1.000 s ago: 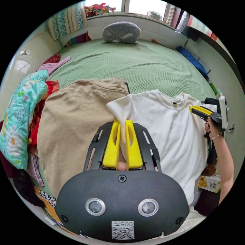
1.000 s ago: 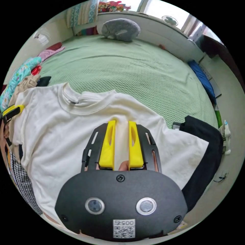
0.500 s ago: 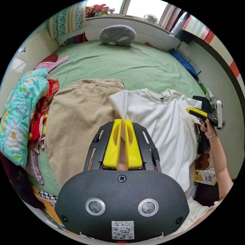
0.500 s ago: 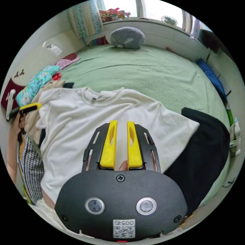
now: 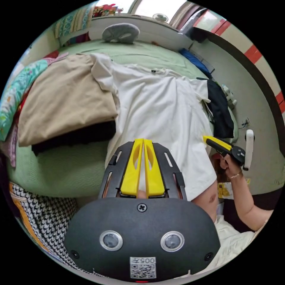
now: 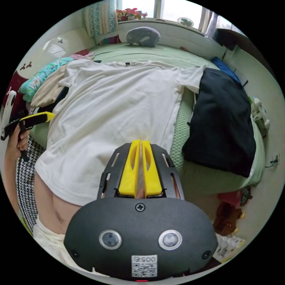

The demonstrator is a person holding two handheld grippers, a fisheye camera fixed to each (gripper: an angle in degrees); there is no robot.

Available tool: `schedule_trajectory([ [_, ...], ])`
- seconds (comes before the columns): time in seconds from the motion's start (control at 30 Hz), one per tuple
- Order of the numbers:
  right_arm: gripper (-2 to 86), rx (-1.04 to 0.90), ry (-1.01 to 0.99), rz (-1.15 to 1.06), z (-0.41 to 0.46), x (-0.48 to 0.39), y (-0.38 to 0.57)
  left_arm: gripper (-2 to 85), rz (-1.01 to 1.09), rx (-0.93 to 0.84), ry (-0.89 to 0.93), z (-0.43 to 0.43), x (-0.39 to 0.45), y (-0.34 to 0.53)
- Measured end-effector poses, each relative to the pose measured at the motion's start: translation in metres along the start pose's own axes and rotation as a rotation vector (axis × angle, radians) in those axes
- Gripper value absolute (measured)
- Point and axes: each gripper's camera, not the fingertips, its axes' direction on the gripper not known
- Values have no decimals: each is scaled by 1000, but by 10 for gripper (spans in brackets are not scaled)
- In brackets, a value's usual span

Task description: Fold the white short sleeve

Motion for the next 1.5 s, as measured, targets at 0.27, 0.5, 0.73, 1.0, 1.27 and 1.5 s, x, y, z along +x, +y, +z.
schedule_trajectory([
  [0.27, -15, 118, 80, -14, -14, -6, 58, -4, -40, -22, -91, 40, 12, 60],
  [0.5, -16, 116, -24, 60, -35, 22, 84, -3, 9, -1, -198, 43, 33, 105],
  [0.73, -15, 121, 51, 66, -61, 23, 108, -1, -45, 9, -143, 33, 28, 148],
  [1.0, 44, 232, -78, 149, -122, 71, 172, 3, -49, 131, -104, -8, 19, 212],
  [1.27, 70, 216, -57, 165, -138, 85, 215, 73, -166, 160, -114, -24, -20, 273],
  [1.5, 46, 153, -20, 178, -132, 94, 215, 83, -128, 134, -146, -24, -18, 294],
])
